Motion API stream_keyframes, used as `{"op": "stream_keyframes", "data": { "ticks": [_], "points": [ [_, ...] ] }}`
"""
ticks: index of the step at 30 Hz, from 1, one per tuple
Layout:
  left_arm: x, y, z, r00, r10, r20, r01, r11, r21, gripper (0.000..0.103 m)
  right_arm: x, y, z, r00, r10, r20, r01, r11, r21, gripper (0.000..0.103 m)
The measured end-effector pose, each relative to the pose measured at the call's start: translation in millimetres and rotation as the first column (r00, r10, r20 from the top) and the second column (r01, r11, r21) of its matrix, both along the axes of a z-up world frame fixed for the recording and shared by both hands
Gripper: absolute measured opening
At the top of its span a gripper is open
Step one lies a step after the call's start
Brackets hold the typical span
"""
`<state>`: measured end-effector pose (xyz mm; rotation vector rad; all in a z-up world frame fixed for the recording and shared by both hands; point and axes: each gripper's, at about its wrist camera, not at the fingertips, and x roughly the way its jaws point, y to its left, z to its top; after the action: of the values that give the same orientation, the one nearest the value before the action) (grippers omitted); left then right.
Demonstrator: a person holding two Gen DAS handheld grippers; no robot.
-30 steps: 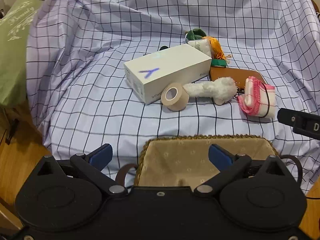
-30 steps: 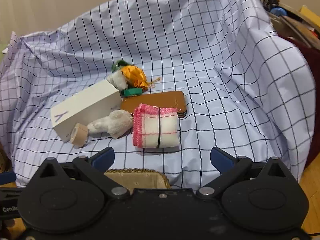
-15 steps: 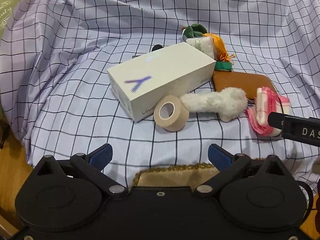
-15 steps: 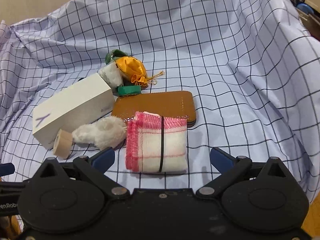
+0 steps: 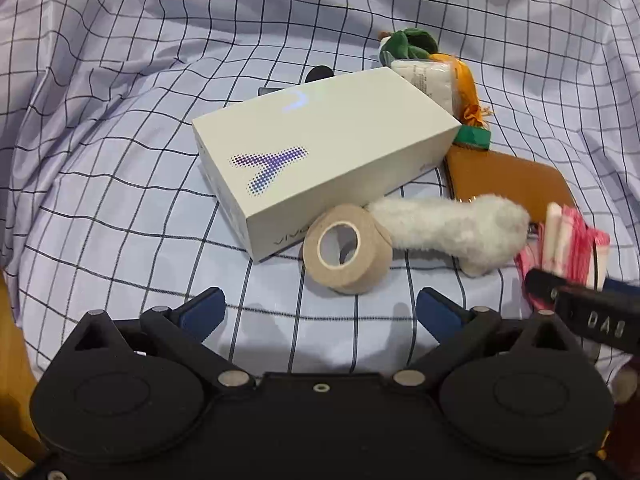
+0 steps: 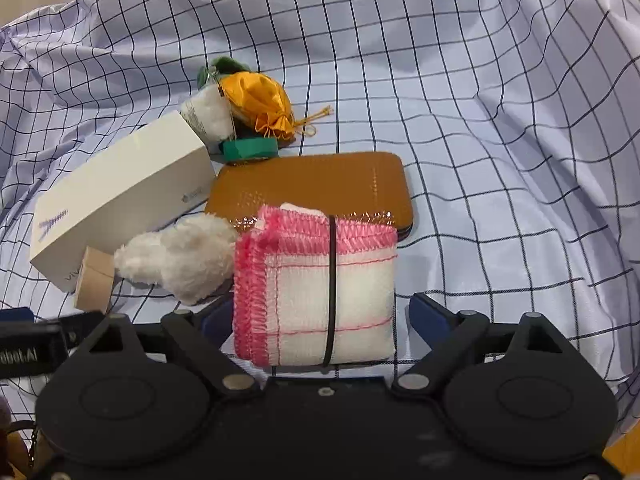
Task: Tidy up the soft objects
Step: 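Reach the right gripper to the pink-edged towel while the left reaches the tape roll, then close the right gripper on the towel while the left grips the beige tape roll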
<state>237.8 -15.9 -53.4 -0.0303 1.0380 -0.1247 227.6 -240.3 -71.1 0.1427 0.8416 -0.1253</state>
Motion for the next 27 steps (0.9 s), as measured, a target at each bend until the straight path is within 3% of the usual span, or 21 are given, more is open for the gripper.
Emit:
{"op": "stream_keyframes", "data": {
  "ticks": [7,12,22,27],
  "points": [
    [11,7,-2,0.999,0.05,-0.016,-0.051,0.995,-0.087,0.096,1,1,-1,1.0,0.013,0.002,-0.013,1.0,-0.003,0.084],
    [13,10,-1,0.999,0.051,-0.012,-0.052,0.987,-0.152,0.083,1,4,1,1.0,0.029,0.004,-0.029,1.0,-0.007,0.076],
    [16,15,-5,0.999,0.043,-0.025,-0.049,0.964,-0.261,0.056,-4,4,4,1.0,0.017,0.007,-0.017,0.999,-0.027,0.076],
    [18,16,-7,0.998,0.05,-0.026,-0.055,0.967,-0.247,0.047,-7,1,5,1.0,0.005,0.008,-0.005,0.999,-0.032,0.076]
  ]
}}
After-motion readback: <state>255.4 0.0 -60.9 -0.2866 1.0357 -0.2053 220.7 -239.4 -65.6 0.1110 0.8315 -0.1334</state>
